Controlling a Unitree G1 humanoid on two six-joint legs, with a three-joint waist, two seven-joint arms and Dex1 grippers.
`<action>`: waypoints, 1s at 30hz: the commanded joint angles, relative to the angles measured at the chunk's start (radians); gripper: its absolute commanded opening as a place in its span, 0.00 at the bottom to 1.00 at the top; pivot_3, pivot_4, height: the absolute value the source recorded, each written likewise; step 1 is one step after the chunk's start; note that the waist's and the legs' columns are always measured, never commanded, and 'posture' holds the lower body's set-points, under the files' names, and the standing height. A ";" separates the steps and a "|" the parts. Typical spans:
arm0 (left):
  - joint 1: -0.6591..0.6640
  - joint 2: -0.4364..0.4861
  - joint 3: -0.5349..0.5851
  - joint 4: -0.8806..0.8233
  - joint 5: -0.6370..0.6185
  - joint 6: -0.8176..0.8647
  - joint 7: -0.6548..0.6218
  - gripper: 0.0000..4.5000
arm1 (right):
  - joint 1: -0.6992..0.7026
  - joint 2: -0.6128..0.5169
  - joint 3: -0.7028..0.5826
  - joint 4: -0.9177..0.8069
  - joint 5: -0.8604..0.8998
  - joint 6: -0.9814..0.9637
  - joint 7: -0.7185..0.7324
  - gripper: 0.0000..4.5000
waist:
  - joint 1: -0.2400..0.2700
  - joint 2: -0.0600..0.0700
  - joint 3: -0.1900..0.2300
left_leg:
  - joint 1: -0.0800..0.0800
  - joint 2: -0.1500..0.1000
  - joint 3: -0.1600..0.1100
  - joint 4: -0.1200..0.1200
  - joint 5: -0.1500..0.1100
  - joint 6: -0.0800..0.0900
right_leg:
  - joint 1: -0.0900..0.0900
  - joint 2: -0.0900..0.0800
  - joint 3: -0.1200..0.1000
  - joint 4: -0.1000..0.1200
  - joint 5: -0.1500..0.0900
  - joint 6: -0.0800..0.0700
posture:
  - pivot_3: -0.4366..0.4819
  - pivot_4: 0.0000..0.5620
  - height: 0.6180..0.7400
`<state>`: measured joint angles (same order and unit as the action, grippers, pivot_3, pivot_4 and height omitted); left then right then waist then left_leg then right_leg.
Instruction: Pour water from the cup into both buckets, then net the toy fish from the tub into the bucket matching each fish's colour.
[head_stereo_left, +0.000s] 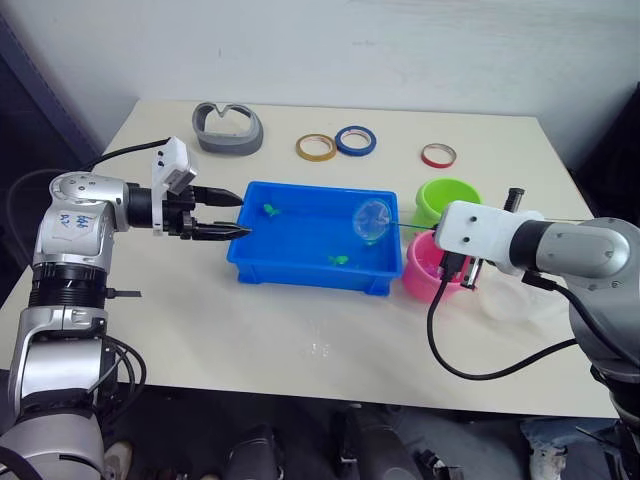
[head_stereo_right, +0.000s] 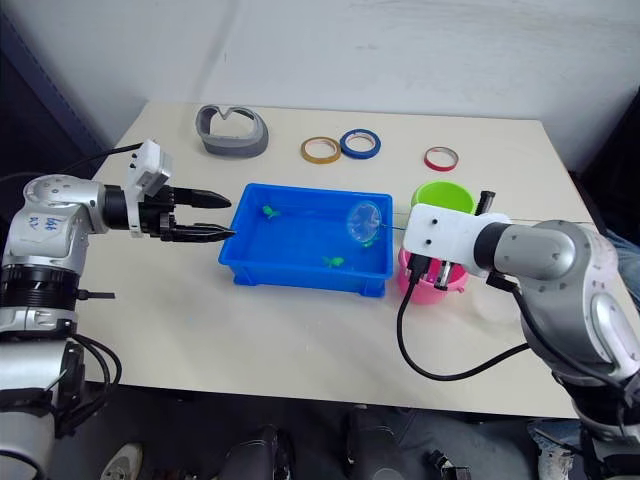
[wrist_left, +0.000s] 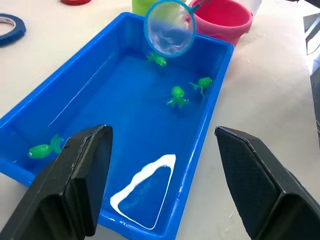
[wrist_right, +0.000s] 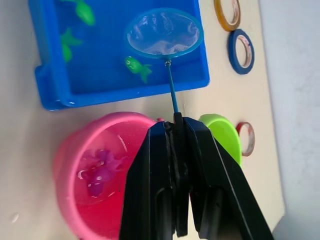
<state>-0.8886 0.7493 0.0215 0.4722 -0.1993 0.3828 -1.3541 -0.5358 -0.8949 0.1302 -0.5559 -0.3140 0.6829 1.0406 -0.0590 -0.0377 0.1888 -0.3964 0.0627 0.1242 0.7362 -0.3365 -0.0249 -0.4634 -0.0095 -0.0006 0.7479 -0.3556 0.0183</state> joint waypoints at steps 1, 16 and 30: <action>0.008 0.018 0.021 -0.053 -0.032 0.014 0.012 0.80 | -0.032 -0.019 0.013 0.042 -0.037 -0.089 -0.066 0.00 | 0.000 0.000 0.000 | 0.000 0.000 0.000 0.000 0.000 0.000 | 0.000 0.000 0.000 0.000 0.000 0.000 | 0.48 0.27 0.61; 0.055 0.044 0.040 -0.127 -0.080 0.064 0.049 0.80 | -0.191 -0.085 0.228 0.457 -0.403 -0.831 -0.364 0.00 | -0.002 0.000 0.000 | -0.001 0.000 0.001 0.000 0.000 0.000 | -0.002 0.000 0.001 0.000 0.000 0.000 | 0.48 0.27 0.61; 0.111 0.078 0.062 -0.207 -0.131 0.114 0.086 0.80 | -0.202 -0.102 0.228 0.568 -0.458 -1.094 -0.337 0.00 | -0.003 0.000 0.000 | -0.001 0.000 0.002 0.000 0.000 0.000 | -0.002 0.000 0.001 0.000 0.000 0.000 | 0.48 0.27 0.61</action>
<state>-0.7731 0.8033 0.0431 0.3057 -0.3062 0.4946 -1.2735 -0.7288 -0.9838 0.3885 0.0316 -0.7912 -0.3977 0.6866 -0.0622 -0.0374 0.1891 -0.3973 0.0630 0.1258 0.7363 -0.3366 -0.0248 -0.4652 -0.0092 0.0007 0.7481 -0.3557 0.0182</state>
